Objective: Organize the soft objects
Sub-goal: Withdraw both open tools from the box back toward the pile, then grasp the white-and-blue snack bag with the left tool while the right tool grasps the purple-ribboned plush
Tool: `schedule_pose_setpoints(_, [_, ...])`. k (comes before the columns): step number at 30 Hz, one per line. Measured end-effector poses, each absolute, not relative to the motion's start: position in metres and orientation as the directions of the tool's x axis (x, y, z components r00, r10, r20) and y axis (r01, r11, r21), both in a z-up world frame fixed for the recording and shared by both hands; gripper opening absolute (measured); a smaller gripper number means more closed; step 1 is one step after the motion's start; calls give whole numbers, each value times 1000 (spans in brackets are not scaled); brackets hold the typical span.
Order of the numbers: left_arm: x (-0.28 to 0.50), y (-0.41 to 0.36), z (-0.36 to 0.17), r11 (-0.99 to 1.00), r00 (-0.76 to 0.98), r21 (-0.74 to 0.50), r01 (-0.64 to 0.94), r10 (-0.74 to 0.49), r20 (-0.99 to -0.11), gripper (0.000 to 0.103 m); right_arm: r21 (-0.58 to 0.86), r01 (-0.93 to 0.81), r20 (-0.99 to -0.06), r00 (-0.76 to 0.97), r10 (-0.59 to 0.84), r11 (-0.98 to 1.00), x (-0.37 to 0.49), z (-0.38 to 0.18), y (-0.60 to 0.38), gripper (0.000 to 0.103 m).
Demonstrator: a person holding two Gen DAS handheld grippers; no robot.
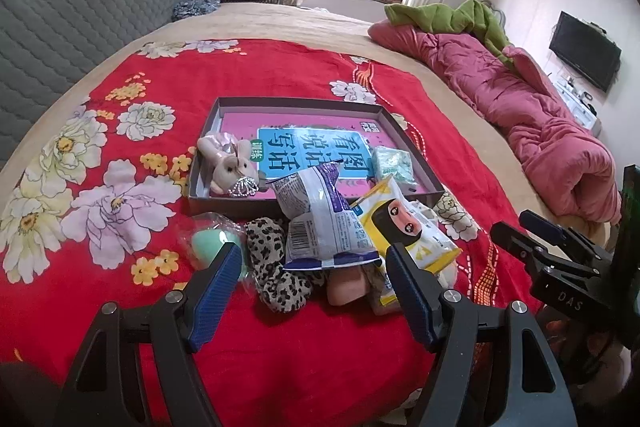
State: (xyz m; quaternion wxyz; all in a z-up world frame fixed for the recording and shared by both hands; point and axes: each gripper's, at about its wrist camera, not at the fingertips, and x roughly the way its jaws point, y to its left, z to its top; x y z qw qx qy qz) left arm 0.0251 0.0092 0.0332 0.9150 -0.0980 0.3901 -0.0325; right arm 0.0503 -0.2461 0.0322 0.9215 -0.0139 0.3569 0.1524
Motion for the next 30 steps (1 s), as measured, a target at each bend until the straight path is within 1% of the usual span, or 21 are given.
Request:
schedule_pose_setpoints(7, [21, 8, 35, 976, 685, -216, -20, -144, -714, 76, 73, -297, -682, 682, 265, 952, 44, 28, -243, 70])
schedule_pose_setpoints(16, [23, -1, 23, 975, 657, -222, 10, -174, -734, 76, 56, -317, -742, 622, 252, 947, 40, 11, -232, 70])
schedule_pose_setpoints(30, [35, -1, 5, 967, 636, -253, 19, -207, -744, 76, 40, -352, -793, 558, 244, 935, 46, -18, -216, 70])
